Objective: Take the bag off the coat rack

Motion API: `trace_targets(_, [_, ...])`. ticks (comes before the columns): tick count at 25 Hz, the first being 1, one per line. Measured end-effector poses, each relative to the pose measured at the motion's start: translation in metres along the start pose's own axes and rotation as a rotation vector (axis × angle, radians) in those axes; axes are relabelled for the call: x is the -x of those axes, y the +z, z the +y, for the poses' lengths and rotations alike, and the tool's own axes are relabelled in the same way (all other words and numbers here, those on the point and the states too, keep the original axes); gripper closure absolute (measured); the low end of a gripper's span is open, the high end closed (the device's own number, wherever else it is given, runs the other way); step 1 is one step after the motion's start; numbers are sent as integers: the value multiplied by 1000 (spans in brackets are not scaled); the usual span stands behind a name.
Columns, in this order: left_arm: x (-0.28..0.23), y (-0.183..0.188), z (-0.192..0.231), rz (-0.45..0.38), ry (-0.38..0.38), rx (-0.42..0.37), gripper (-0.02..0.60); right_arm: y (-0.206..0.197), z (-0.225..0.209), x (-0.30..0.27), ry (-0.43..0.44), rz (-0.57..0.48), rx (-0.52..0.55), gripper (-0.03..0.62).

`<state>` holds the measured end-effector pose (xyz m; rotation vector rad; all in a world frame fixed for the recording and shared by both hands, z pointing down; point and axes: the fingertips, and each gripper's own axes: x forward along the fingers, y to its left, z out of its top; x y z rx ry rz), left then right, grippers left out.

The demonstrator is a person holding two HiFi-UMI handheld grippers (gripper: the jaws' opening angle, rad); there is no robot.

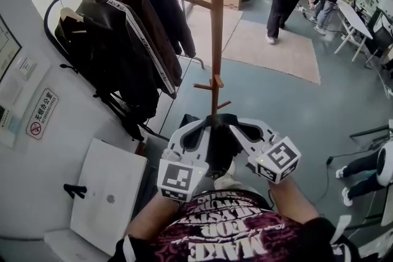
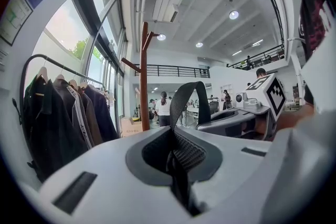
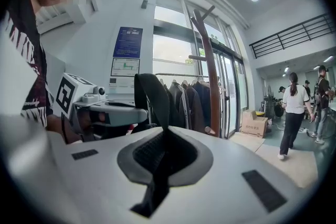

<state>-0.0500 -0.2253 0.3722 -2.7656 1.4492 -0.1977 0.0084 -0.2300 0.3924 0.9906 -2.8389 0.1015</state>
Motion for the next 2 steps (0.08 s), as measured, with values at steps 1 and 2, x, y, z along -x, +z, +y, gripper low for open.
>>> trace_targets(1, [-1,-1,2,1,2,1,574,-1,-1,-2,1,1,0,585])
trace_targets(2, [-2,-2,3,2,4,3,574,-2,-1,-3,2,2,1,585])
